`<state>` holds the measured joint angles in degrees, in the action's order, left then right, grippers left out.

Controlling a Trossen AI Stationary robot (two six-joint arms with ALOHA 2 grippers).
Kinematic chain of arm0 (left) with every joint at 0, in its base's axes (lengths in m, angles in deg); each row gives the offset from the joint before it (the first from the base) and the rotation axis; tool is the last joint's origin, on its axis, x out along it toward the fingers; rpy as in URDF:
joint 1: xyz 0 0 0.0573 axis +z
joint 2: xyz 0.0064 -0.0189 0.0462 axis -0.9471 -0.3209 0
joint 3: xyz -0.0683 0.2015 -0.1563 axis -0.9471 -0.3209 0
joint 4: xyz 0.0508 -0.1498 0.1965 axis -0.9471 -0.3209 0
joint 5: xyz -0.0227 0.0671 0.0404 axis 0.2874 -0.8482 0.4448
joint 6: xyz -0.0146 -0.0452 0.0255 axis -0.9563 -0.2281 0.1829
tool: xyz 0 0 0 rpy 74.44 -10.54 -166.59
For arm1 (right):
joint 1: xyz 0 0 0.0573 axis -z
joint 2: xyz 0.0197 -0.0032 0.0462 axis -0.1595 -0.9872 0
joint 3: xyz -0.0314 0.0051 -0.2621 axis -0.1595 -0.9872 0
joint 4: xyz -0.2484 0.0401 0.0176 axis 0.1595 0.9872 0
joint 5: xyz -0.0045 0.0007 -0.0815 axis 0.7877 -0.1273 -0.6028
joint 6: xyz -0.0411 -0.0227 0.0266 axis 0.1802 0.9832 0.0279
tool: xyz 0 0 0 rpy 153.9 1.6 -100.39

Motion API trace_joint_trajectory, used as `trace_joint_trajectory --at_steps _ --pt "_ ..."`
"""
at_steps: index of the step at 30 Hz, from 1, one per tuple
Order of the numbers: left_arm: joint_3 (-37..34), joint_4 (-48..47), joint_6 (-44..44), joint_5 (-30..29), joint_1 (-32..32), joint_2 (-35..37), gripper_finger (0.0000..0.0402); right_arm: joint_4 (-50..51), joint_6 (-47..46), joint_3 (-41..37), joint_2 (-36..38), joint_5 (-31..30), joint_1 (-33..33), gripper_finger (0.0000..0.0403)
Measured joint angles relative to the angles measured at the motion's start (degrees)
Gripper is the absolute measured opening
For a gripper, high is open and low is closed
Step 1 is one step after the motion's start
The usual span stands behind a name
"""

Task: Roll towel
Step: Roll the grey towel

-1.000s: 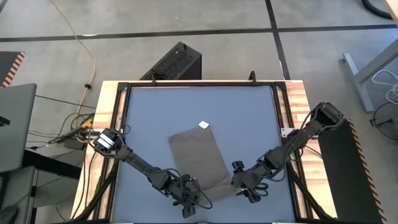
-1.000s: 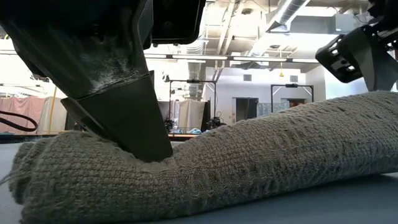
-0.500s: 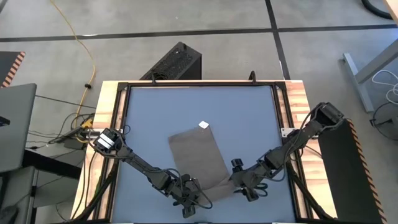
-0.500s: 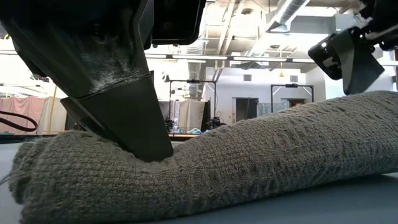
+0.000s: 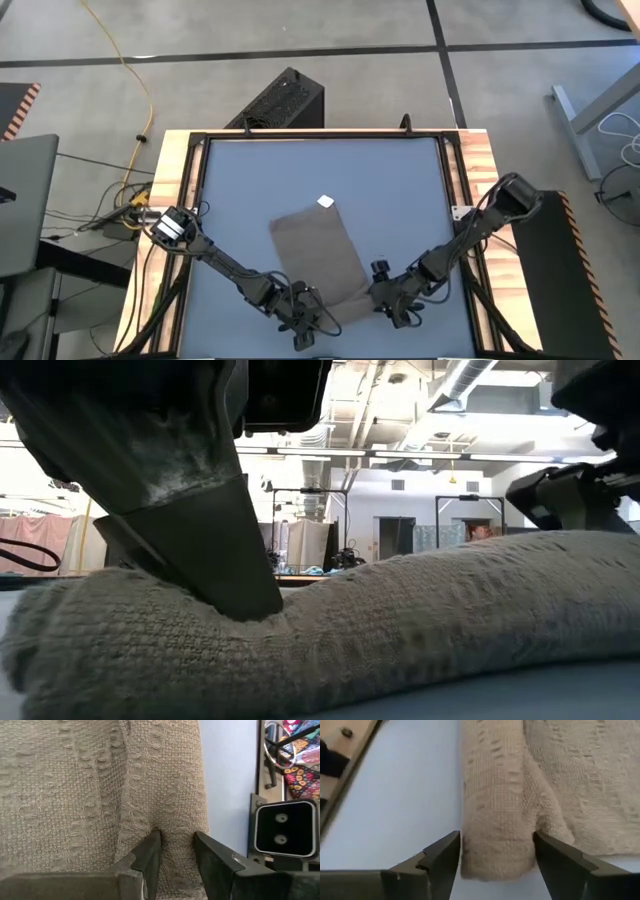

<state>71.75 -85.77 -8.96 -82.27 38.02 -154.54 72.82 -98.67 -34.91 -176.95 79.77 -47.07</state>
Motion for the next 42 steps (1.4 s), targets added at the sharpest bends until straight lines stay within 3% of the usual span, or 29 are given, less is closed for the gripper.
trace_joint_trajectory --at_steps 4,8,10,12,19,27,37,42 --pt "0.00 0.13 -0.62 0.12 -0.18 -0.02 0.0112 -0.01 -4.53 0.18 -0.80 0.20 -0.07 0.0230" --pt "0.00 0.23 -1.60 -0.35 -0.66 -0.02 0.0112 1.97 -6.01 0.09 0.62 1.55 -0.24 0.0127" --pt "0.00 0.40 -1.83 -0.59 -1.00 -0.04 0.0112 2.52 -6.19 0.09 1.38 4.45 0.12 0.0072" --pt "0.02 0.41 -1.87 -0.71 -1.28 -0.04 0.0112 2.73 -7.39 0.09 1.72 8.53 1.22 0.0042" --pt "0.04 0.35 -3.17 -0.93 -2.09 -0.04 0.0112 3.17 -17.73 0.10 0.73 22.58 8.19 0.0050" --pt "0.04 0.27 -5.47 -1.66 -2.55 0.10 0.0112 1.70 -25.33 0.22 -5.66 37.89 15.64 0.0053" --pt "-0.22 -2.12 -2.62 -8.67 -2.85 6.45 0.0112 -2.18 -31.23 0.11 -11.16 43.01 17.99 0.0054" --pt "0.78 5.67 5.53 -16.84 -2.96 8.35 0.0112 -2.20 -31.53 0.04 -10.98 43.27 18.92 0.0054"
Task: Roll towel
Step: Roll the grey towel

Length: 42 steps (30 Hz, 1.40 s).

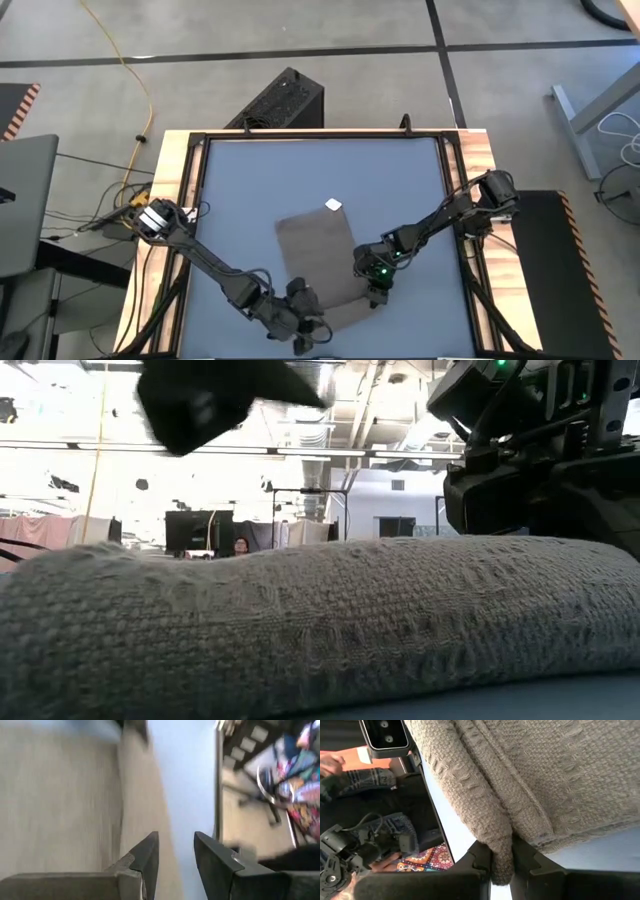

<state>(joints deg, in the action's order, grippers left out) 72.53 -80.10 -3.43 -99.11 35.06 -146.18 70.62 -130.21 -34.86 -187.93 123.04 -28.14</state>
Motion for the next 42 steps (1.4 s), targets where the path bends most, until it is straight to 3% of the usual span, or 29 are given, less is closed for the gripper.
trace_joint_trajectory --at_steps 4,11,18,25,29,34,42 --pt "1.83 7.39 6.21 -2.82 2.85 -2.79 0.0112 -0.03 -0.45 0.00 0.00 -0.03 0.05 0.0055" --pt "6.94 12.53 7.83 8.32 9.66 -11.43 0.0112 -0.41 -1.35 -0.04 -0.02 -0.16 0.07 0.0055" --pt "11.43 11.81 11.31 11.98 10.37 -16.25 0.0112 -0.41 -1.47 -0.04 -0.04 -0.22 0.61 0.0055" --pt "12.05 10.94 9.19 11.05 10.41 -18.91 0.0112 -1.71 -0.86 -0.11 -0.09 -0.22 0.68 0.0060" --pt "12.07 9.71 9.38 11.09 10.46 -18.69 0.0112 -5.75 1.63 -0.22 -0.16 0.70 0.70 0.0074" --pt "12.07 7.08 9.13 11.00 10.20 -18.67 0.0112 -6.85 -3.42 0.15 -0.13 0.69 1.33 0.0098" --pt "12.07 6.19 8.37 11.18 9.87 -18.67 0.0112 -1.95 -1.37 0.16 4.02 3.19 3.45 0.0162"
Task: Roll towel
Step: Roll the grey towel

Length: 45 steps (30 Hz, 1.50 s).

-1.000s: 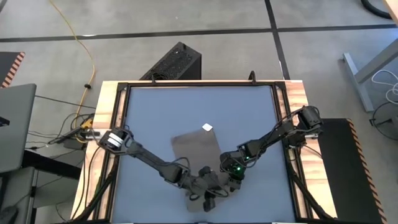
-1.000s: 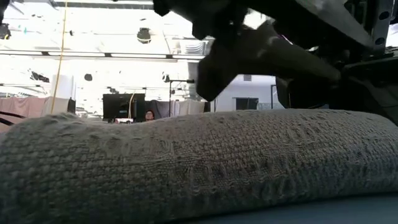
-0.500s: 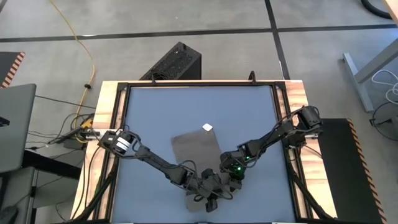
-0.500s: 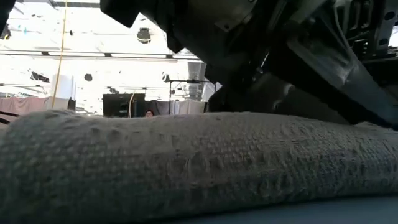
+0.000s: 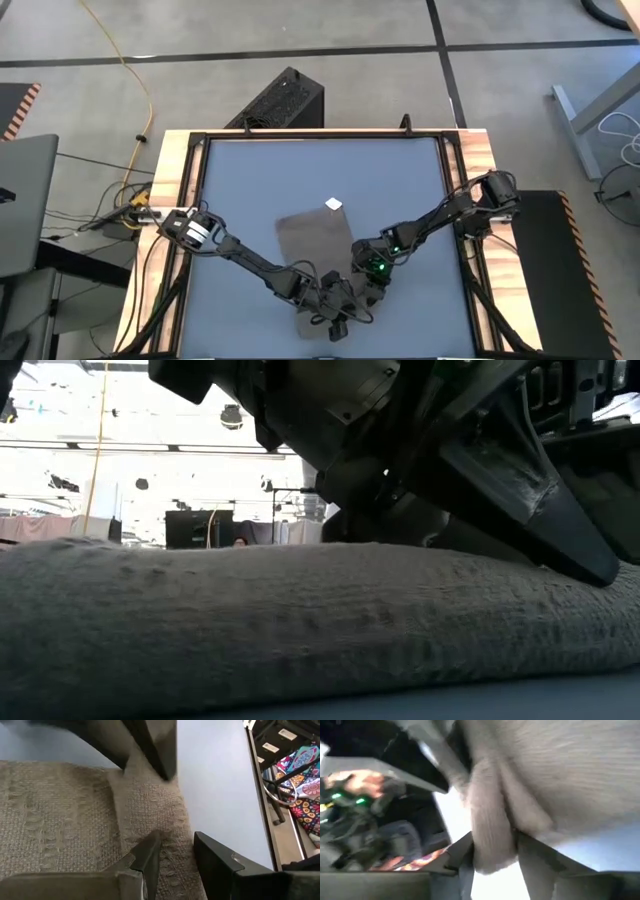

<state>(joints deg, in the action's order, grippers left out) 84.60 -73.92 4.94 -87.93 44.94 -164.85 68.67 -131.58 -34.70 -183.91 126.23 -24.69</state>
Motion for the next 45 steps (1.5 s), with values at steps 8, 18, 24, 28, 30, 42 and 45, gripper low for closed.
trace_joint_trajectory --at_steps 8,18,24,28,30,42,45 --pt "0.00 -0.49 -2.63 0.26 -0.02 0.00 0.0112 17.74 7.12 -0.14 15.16 -8.58 2.13 0.0201" --pt "-0.04 -1.71 -3.93 3.25 -0.04 0.00 0.0112 20.68 14.94 -0.12 28.66 -29.32 -9.85 0.0199" --pt "-0.07 -1.78 -3.99 4.96 -0.04 0.00 0.0112 11.04 31.07 -0.05 25.33 -42.23 -23.00 0.0198" --pt "-0.09 -1.82 -4.15 5.76 0.09 0.00 0.0112 4.49 38.77 -0.05 19.87 -48.04 -28.99 0.0198" --pt "-0.09 -1.81 -4.15 6.24 0.31 0.00 0.0112 0.79 40.93 -0.03 16.58 -49.49 -30.71 0.0198" --pt "-0.09 -1.78 -4.32 10.02 1.22 0.00 0.0112 -3.95 47.34 6.38 4.02 -54.91 -30.49 0.0198" --pt "-0.09 -1.77 -4.35 10.73 1.39 0.00 0.0112 -2.87 48.59 7.45 2.90 -56.62 -30.23 0.0198"
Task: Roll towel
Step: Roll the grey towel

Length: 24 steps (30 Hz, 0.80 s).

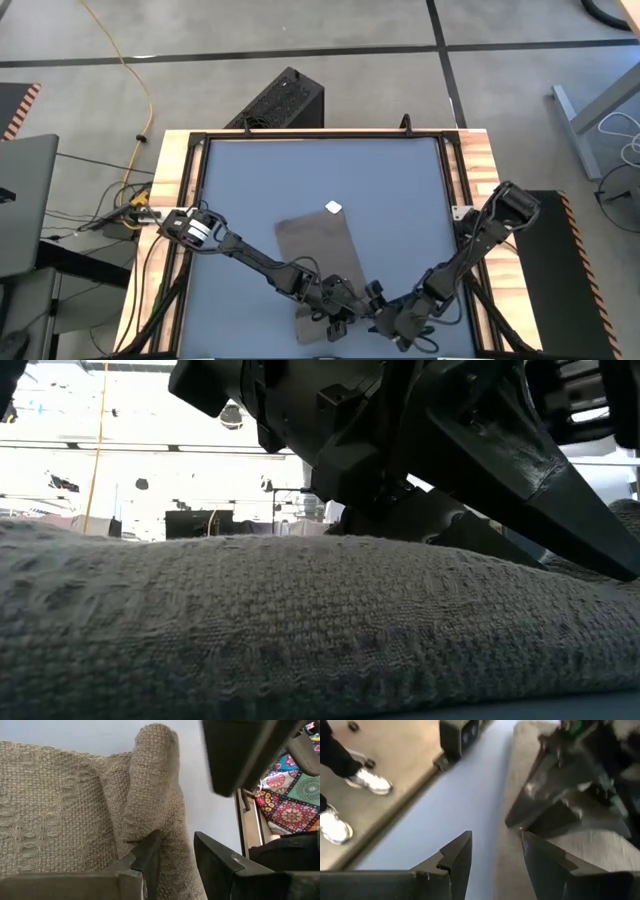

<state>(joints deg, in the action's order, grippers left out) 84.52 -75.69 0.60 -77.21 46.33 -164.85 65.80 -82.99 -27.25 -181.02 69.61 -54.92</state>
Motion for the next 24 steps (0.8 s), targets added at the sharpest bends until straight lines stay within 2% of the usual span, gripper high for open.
trace_joint_trajectory --at_steps 8,14,24 --pt "0.00 0.19 0.05 0.34 0.10 0.00 0.0112 10.15 -5.32 0.25 -0.79 -0.03 2.17 0.0198" --pt "-0.02 -0.01 2.61 0.46 0.29 0.84 0.0112 12.64 -6.23 0.32 -0.75 0.08 3.15 0.0198" --pt "-0.15 -7.40 9.49 -4.09 -0.64 9.18 0.0112 17.04 -12.58 0.32 -0.60 0.06 3.63 0.0198"
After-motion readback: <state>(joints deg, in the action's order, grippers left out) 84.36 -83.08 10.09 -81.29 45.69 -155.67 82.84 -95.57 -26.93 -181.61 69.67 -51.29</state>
